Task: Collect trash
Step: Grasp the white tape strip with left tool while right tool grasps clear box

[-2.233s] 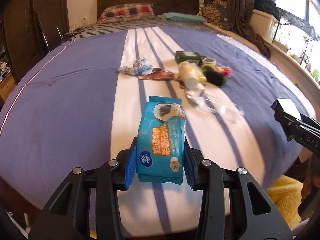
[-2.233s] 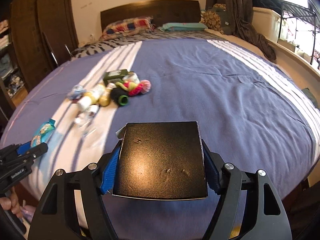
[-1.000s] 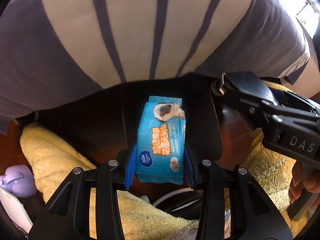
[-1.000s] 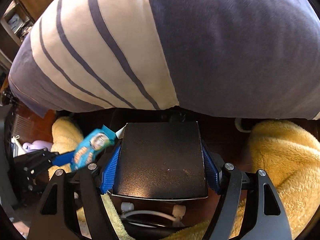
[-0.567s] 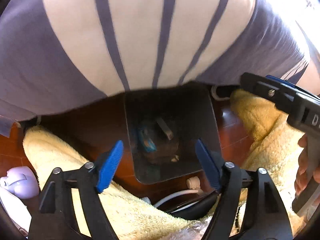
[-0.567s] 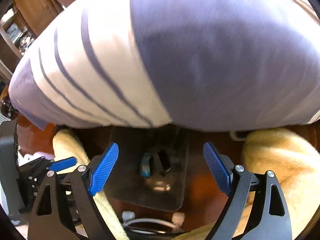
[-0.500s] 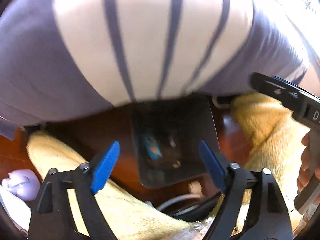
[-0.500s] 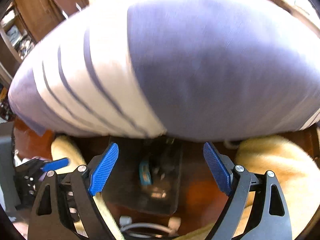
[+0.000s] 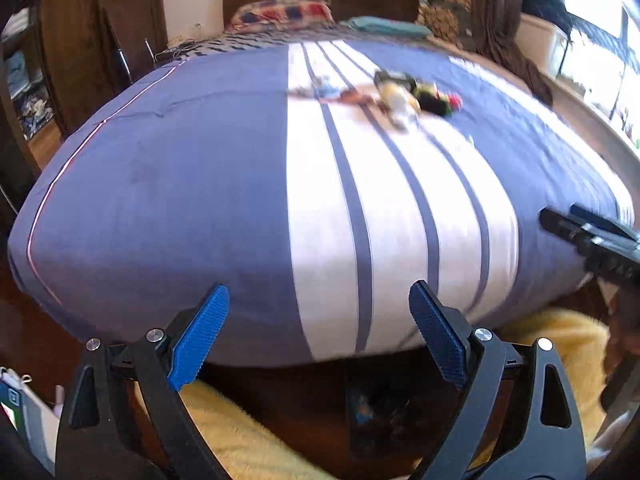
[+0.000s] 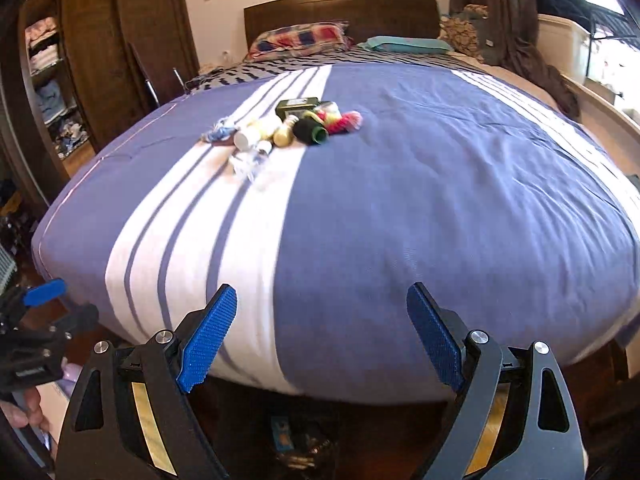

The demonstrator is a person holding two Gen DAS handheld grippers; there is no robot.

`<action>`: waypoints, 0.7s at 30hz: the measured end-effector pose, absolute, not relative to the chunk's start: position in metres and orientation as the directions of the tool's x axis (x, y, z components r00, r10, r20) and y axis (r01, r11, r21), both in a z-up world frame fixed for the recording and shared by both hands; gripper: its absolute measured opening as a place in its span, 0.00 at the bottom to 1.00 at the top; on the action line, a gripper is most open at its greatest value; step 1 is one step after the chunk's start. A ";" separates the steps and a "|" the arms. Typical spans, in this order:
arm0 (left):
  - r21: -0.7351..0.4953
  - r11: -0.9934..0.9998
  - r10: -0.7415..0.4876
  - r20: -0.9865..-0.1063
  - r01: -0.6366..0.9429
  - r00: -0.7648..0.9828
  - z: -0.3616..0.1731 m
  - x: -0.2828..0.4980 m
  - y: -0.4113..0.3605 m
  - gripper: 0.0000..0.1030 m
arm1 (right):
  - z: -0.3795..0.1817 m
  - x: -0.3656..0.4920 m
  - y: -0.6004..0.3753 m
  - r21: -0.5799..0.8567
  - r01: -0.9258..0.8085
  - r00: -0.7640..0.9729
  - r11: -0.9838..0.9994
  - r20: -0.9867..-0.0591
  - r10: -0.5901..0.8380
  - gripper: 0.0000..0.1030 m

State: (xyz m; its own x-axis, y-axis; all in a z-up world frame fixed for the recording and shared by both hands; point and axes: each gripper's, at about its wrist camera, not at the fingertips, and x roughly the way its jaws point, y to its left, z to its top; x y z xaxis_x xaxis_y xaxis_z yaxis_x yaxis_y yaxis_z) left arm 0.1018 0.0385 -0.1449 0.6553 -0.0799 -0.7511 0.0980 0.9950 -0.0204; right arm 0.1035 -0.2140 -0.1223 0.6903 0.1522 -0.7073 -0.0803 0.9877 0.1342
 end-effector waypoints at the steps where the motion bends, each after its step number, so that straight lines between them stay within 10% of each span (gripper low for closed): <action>1: -0.029 0.995 -0.082 -0.751 0.091 0.655 -0.141 0.109 0.040 0.84 | -0.122 0.112 -0.211 0.136 -0.085 0.692 0.987 -0.704 0.157 0.85; 17: -0.020 0.999 -0.044 -0.748 0.045 0.662 -0.130 0.189 0.055 0.84 | -0.130 0.220 -0.153 0.053 -0.236 0.662 0.970 -0.722 0.200 0.68; 21: -0.029 0.998 -0.062 -0.749 0.060 0.659 -0.129 0.200 0.049 0.84 | -0.129 0.229 -0.152 0.044 -0.241 0.662 0.969 -0.723 0.198 0.43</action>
State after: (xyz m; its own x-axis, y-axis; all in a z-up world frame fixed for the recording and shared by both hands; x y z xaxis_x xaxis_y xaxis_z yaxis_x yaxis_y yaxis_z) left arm 0.2005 0.0491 -0.1290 0.6594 -0.0617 -0.7493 0.0602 0.9978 -0.0291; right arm 0.2290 -0.1516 -0.1289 0.6622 0.1979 -0.7228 -0.2412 0.9695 0.0445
